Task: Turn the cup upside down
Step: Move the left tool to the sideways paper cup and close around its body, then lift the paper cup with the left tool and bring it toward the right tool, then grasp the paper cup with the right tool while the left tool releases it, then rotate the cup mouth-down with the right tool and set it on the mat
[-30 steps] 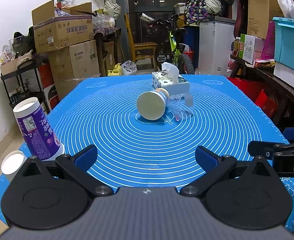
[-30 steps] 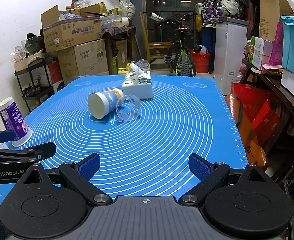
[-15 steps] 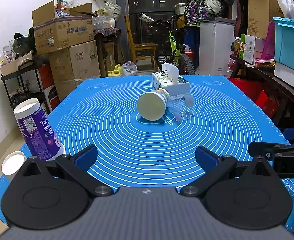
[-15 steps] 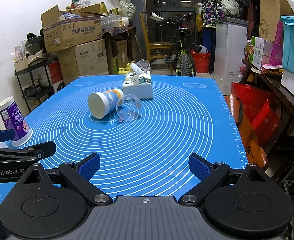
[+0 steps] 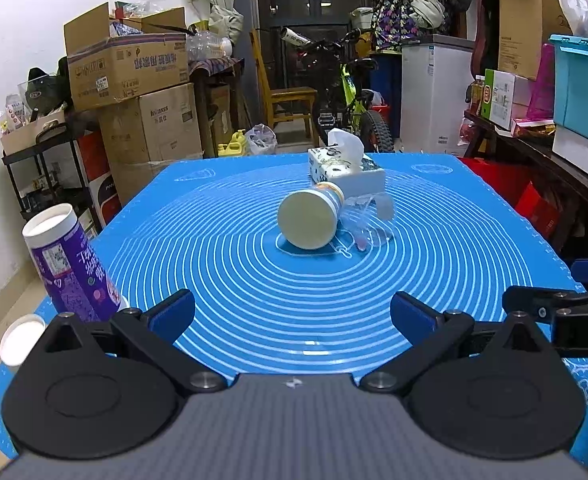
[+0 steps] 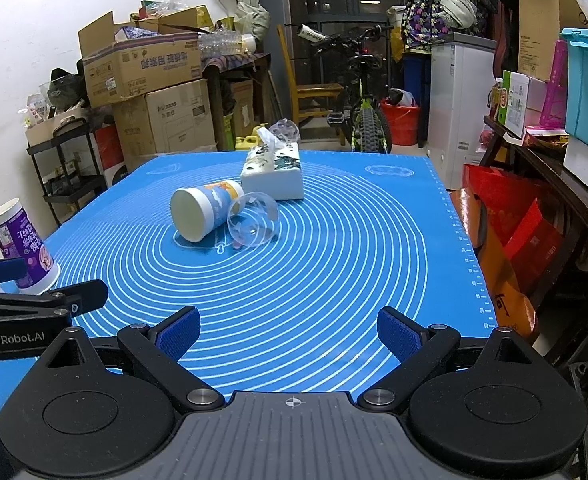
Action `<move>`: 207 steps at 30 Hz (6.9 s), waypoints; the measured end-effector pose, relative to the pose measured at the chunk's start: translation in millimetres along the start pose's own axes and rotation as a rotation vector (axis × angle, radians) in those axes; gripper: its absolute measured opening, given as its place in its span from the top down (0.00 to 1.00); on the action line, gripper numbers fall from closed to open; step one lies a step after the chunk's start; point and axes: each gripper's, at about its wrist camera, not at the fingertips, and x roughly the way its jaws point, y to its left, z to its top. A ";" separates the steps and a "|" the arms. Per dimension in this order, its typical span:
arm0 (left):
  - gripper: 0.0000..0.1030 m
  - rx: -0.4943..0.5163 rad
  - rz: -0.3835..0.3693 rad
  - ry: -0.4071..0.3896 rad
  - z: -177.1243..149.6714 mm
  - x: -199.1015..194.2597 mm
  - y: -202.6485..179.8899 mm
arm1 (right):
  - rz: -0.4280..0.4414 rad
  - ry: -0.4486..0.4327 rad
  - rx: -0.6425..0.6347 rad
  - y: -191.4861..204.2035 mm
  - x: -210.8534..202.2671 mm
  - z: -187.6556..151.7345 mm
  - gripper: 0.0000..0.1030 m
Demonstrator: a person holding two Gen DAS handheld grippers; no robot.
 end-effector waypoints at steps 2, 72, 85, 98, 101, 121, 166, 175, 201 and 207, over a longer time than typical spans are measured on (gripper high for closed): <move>0.00 0.003 -0.001 -0.006 4.6 6.7 1.6 | -0.001 -0.001 0.000 -2.0 4.4 2.5 0.08; 0.30 0.019 -0.133 0.117 -3.9 64.4 -28.9 | -0.011 0.035 0.074 -38.5 40.3 1.6 0.08; 0.09 0.031 -0.176 0.107 -11.6 61.7 -30.9 | -0.024 0.048 0.076 -40.6 33.0 -5.5 0.08; 0.07 0.025 -0.193 0.089 -9.0 55.6 -25.1 | -0.023 0.051 0.067 -36.0 32.5 -2.1 0.08; 0.07 0.021 -0.206 0.083 -7.2 51.5 -25.0 | -0.023 0.051 0.063 -33.7 31.7 -1.9 0.08; 0.06 -0.065 -0.099 0.039 16.5 23.2 13.3 | 0.083 0.145 0.106 -24.2 32.6 35.9 0.08; 0.06 -0.136 0.018 0.095 1.5 53.4 54.4 | -0.053 -0.132 -0.288 73.9 78.1 -4.1 0.40; 0.06 -0.121 -0.008 0.113 -3.0 48.1 47.6 | 0.007 -0.061 -0.201 67.2 53.3 -8.9 0.40; 0.06 0.029 -0.105 0.103 -29.3 -32.0 0.7 | -0.042 -0.015 -0.026 0.9 -51.6 -46.3 0.23; 0.06 0.042 -0.103 0.109 -38.4 -40.3 -5.0 | -0.041 0.000 -0.040 -5.4 -63.7 -52.0 0.23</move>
